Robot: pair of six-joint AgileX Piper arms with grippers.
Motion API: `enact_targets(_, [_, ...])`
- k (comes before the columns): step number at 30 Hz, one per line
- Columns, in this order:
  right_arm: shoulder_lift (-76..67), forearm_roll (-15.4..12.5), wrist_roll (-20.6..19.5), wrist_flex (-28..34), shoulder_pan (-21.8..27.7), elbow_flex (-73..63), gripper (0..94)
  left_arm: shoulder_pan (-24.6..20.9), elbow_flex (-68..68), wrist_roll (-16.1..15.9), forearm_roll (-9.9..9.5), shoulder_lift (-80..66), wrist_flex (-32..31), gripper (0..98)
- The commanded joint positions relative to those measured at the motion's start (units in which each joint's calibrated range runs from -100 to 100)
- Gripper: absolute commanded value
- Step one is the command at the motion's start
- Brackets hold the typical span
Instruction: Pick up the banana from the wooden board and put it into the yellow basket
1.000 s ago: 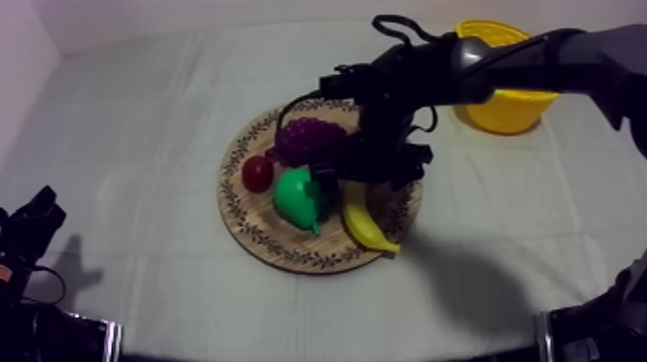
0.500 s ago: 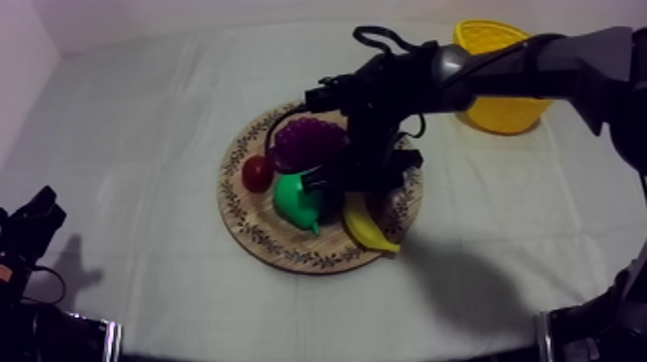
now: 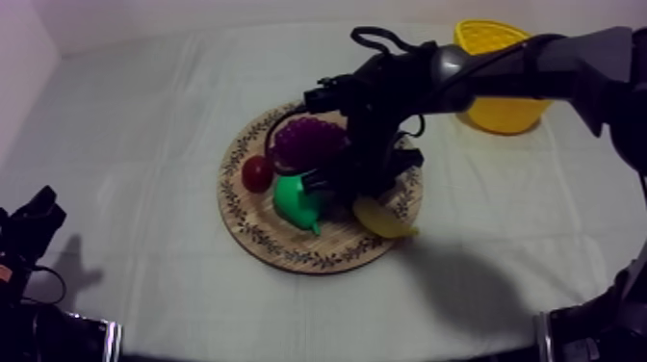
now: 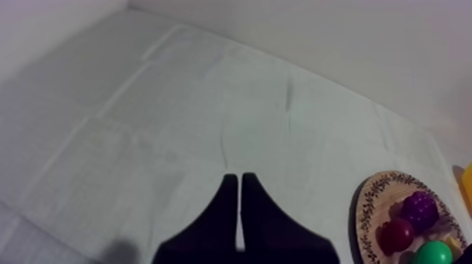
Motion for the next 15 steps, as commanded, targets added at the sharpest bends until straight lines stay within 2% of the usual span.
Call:
enact_targets(1, [-0.81,0.41,-0.16,-0.19,0.09,0.34,12.2,0.02,-0.01,0.01,0.03,-0.05,0.0,0.1])
enact_targets(15, [-8.07,3.8,-1.04,3.47,0.96,0.65,13.4,0.02,-0.01,0.02,0.03,-0.05,0.0,0.1])
